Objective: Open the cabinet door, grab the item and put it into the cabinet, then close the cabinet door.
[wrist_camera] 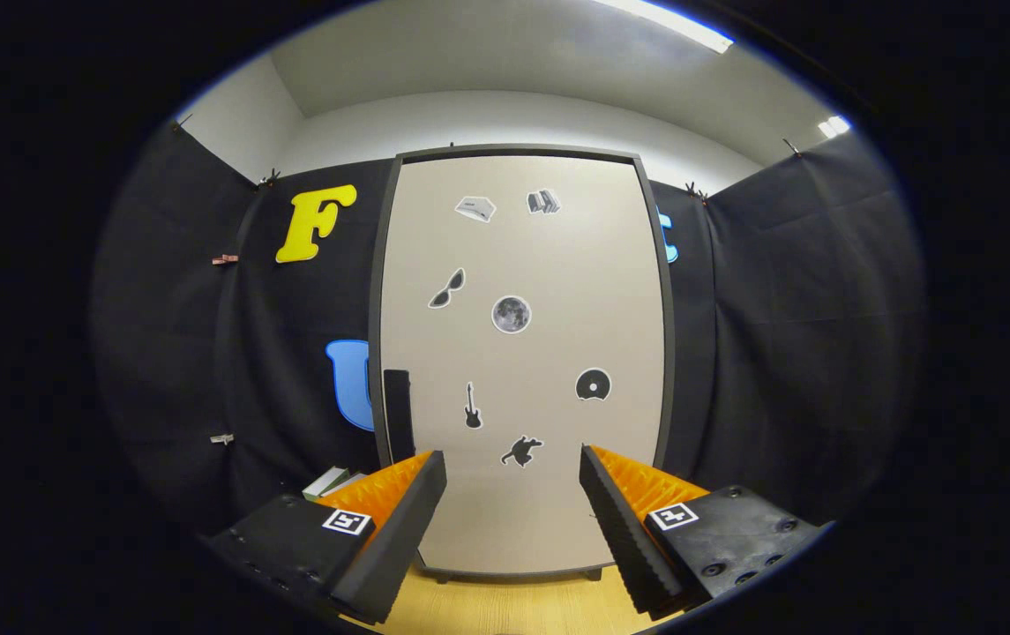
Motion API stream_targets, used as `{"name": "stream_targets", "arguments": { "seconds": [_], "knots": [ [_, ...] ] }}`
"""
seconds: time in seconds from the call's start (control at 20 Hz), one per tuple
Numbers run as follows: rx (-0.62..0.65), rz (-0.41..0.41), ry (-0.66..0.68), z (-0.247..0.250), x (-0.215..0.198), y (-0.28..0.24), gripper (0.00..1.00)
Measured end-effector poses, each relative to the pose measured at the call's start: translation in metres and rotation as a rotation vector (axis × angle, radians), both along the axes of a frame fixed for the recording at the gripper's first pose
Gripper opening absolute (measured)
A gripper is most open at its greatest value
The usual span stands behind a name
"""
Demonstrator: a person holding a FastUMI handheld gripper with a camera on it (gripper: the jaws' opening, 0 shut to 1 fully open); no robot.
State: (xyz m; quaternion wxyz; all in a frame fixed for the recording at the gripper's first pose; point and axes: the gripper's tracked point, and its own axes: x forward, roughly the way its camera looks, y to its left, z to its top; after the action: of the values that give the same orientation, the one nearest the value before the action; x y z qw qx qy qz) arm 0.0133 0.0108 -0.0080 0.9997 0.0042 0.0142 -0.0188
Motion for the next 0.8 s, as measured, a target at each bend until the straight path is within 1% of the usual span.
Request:
{"name": "stream_targets", "arguments": {
  "seconds": [0.3,0.5,0.8],
  "knots": [
    [0.018,0.003,-0.044,0.014,0.001,0.008,0.98],
    [-0.017,0.006,-0.035,0.010,0.006,0.015,0.98],
    [-0.003,0.066,-0.015,-0.001,0.028,0.052,0.98]
  ]
}}
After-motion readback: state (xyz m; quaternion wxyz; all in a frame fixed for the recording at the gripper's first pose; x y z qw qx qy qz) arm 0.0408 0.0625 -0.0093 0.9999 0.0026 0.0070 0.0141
